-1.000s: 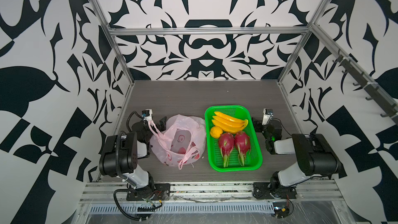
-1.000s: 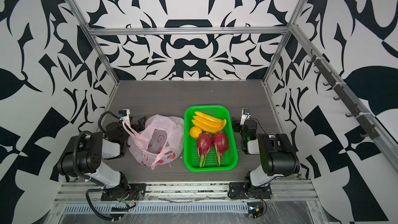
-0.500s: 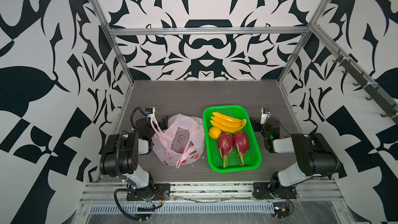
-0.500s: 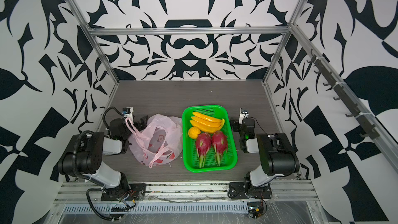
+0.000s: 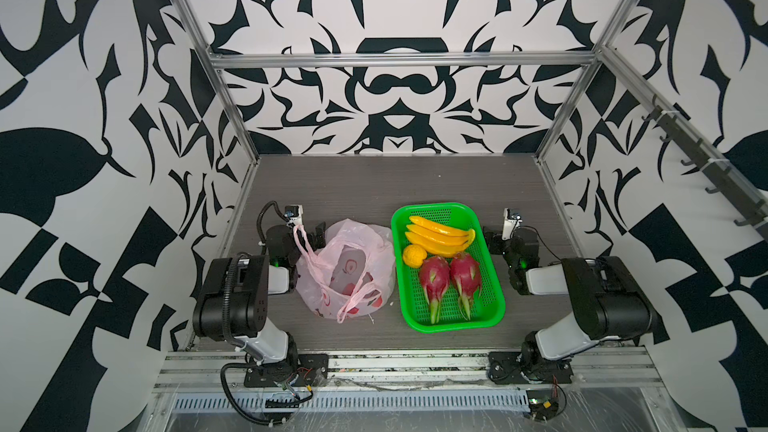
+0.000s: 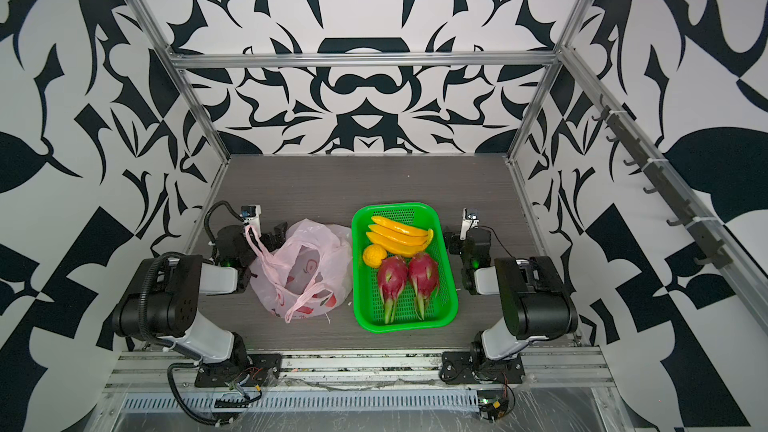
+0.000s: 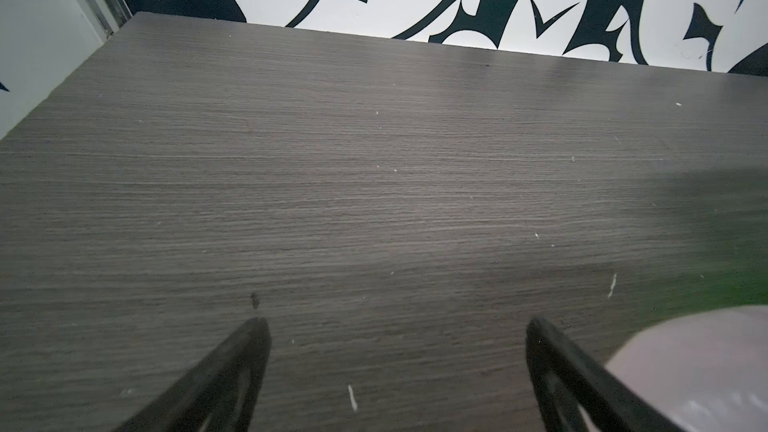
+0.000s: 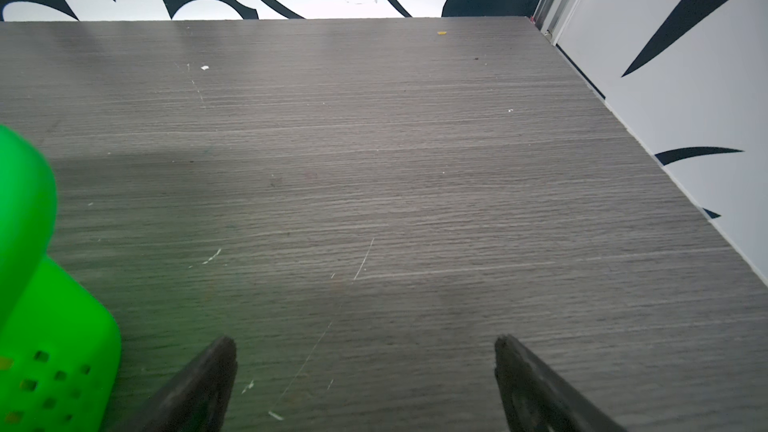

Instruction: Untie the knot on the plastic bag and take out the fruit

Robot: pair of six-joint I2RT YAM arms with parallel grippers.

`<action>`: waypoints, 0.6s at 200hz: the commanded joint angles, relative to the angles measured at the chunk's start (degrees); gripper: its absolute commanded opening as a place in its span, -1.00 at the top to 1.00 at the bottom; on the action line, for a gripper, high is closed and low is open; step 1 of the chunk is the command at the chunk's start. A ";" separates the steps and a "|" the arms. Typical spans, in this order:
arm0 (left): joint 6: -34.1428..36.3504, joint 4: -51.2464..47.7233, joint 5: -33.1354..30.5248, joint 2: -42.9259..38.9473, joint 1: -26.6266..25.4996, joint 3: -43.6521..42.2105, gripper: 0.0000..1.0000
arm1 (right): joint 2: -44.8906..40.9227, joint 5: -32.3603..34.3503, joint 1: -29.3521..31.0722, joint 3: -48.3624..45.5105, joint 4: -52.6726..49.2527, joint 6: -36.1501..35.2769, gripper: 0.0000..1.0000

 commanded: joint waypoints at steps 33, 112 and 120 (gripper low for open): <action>0.54 -0.17 -0.23 -1.24 -0.06 0.44 -0.99 | -0.20 0.23 0.52 1.36 1.20 -0.90 -0.99; 0.50 -0.17 -0.19 -1.24 -0.06 0.46 -0.99 | -0.17 0.14 0.50 1.49 0.98 -0.99 -0.99; 0.52 -0.17 -0.19 -1.25 -0.06 0.42 -0.99 | -0.19 0.14 0.52 1.49 0.98 -0.98 -0.99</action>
